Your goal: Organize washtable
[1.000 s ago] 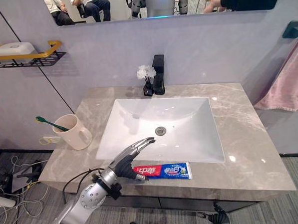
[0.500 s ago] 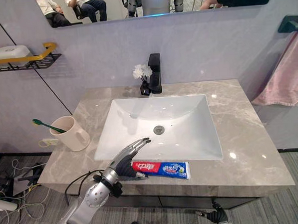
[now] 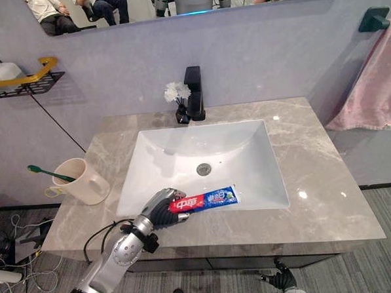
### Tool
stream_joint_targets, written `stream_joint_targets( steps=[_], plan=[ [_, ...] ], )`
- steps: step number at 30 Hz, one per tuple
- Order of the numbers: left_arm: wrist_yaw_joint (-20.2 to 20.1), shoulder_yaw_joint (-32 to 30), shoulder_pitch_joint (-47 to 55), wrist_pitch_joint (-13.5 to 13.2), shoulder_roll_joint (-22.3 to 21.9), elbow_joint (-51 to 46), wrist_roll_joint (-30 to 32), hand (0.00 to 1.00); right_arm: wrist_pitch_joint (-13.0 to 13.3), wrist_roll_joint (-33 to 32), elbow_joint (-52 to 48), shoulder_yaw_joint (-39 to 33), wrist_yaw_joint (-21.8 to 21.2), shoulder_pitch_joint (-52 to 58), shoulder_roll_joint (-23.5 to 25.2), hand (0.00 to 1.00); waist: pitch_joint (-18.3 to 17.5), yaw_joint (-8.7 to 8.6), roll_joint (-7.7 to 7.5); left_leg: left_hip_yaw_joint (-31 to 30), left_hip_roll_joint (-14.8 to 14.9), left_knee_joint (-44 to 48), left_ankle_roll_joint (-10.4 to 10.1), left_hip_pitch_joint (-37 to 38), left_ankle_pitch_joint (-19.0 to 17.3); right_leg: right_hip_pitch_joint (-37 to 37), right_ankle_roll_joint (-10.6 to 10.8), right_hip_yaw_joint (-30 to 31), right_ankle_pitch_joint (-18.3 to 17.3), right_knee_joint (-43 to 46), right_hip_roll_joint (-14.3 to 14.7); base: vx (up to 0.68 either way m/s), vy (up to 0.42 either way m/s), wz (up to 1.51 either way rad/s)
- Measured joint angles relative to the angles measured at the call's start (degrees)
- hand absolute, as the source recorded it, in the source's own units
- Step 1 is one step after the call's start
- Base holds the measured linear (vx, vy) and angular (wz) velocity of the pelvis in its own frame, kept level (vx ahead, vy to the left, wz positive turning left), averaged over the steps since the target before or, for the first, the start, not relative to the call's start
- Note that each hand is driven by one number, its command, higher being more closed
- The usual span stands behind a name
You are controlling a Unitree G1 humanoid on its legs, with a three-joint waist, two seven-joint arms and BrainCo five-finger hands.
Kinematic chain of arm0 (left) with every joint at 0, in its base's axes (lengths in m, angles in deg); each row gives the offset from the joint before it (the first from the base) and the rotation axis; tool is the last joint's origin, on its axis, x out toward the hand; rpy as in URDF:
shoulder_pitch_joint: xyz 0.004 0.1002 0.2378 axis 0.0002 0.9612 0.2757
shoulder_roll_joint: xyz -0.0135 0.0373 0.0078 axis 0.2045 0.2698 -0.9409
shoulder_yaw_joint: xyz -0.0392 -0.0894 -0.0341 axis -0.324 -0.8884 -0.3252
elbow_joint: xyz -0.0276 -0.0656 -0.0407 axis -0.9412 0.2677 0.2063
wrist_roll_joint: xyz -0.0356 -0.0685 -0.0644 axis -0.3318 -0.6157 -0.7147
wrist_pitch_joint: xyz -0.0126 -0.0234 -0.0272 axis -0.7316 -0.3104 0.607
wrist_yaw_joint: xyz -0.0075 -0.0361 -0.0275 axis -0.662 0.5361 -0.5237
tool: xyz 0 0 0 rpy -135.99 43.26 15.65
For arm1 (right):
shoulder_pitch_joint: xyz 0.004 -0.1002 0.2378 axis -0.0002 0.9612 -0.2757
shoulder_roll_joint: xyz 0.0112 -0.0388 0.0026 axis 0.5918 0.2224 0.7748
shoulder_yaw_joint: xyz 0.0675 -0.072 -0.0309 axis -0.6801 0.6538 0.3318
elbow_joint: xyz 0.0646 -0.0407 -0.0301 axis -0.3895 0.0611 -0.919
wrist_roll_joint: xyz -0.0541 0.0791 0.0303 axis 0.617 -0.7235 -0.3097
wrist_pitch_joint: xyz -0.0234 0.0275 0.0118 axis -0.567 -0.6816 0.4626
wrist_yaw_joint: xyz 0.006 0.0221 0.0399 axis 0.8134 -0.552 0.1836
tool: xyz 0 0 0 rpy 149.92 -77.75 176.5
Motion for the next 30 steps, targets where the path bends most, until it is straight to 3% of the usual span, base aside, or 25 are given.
stream_joint_targets(
  steps=[14, 22, 30],
  plan=[
    [3.92, 0.37, 0.14, 1.93, -1.96, 0.25, -2.39, 1.0, 0.34, -6.97, -2.48, -2.58, 1.71, -0.1, 0.98, 0.0, -0.16, -0.22, 0.43, 2.18, 0.14, -0.35, 0.07, 0.37, -0.05, -1.11, 0.11, 2.14, 0.96, -0.19, -0.23, -0.02, 0.003, -0.09],
    [6.35, 2.01, -3.49, 3.02, -6.12, -0.39, -6.85, 1.0, 0.62, -12.58, -9.11, -14.09, 6.19, -0.2, 1.45, 0.0, -0.36, -0.37, 0.03, 4.23, 0.31, -0.48, 0.14, -0.24, -0.11, -3.11, 0.33, 4.45, 1.55, -0.1, -0.29, -0.01, -0.001, -0.13],
    [7.7, 2.35, -8.28, 3.59, -8.95, -2.54, -9.82, 1.0, 1.65, -15.59, -16.5, -24.94, 10.11, -1.74, 1.33, 0.0, -1.92, -1.59, -1.7, 6.57, 0.55, -0.48, 0.29, 0.23, -0.3, -4.23, 0.47, 6.94, 1.9, 0.2, -0.35, -0.02, 0.002, -0.16]
  ],
)
